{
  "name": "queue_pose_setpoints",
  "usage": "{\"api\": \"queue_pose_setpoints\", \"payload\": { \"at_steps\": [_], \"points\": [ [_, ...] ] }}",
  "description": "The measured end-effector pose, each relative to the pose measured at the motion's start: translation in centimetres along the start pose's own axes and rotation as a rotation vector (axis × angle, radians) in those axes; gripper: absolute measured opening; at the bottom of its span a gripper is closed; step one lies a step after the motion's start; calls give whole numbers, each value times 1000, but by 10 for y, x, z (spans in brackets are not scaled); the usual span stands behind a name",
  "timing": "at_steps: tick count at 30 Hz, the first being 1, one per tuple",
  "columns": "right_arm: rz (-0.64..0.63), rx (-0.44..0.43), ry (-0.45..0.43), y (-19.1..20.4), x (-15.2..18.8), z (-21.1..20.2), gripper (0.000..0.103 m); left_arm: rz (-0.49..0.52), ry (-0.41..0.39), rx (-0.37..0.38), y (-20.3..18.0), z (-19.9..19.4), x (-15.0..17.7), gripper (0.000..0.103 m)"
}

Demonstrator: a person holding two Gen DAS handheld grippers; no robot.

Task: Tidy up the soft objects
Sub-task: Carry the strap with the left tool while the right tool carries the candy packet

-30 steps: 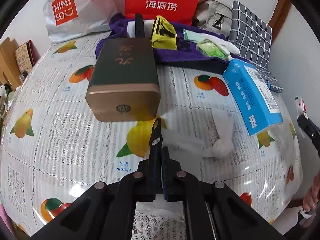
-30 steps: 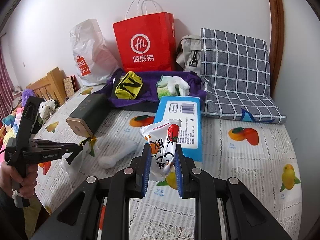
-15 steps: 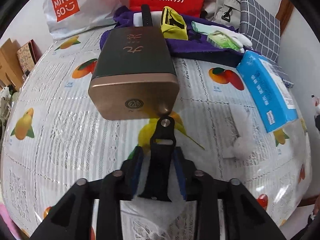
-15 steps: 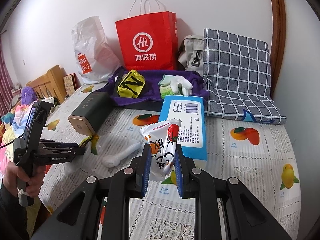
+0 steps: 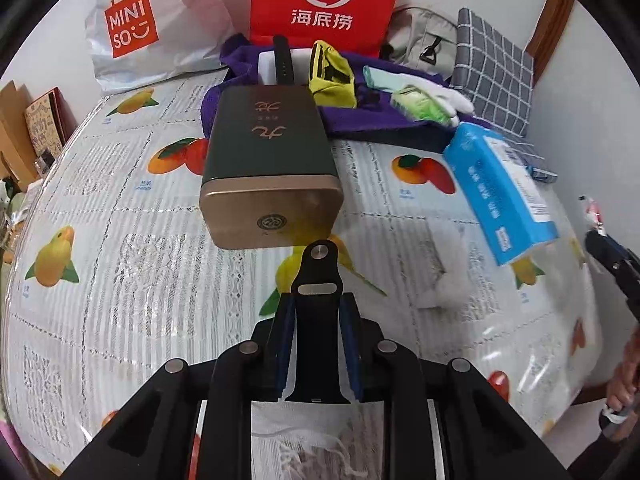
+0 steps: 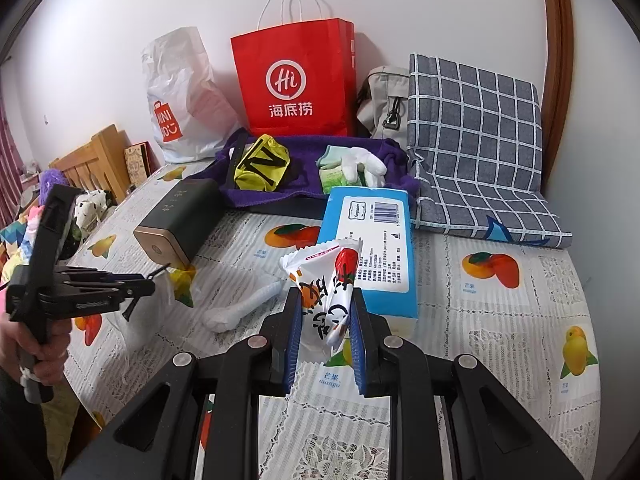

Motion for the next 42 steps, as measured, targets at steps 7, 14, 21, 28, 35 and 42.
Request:
{"api": "queue_pose_setpoints", "payload": {
  "at_steps": [7, 14, 21, 28, 35, 42],
  "points": [
    [8, -3, -11, 1, -4, -3, 22, -32, -26, 27, 3, -19, -4, 22],
    [10, -11, -20, 4, -10, -6, 22, -75, -50, 147, -2, -42, -17, 22],
    [2, -19, -21, 10, -11, -5, 22, -68, -10, 127, -4, -26, -11, 22],
    [-4, -21, -11, 13, -7, -4, 22, -93, 83, 142, -11, 8, 10, 22],
    [1, -14, 5, 10, 0, -1, 22, -105, 128, 193, -33, 29, 21, 25],
    [6, -15, 14, 8, 5, -1, 22, -64, 108, 183, -45, 28, 14, 1]
  ]
}}
Point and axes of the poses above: each gripper's, at about its wrist camera, not at the fingertips, and z roughly the way its jaws point, y to its left, x to its underside, the point moved 9 cm from there along z, roughly the way its jaws point, and after that the axes turned 7 degrees about -x, right-handed, at the moved point
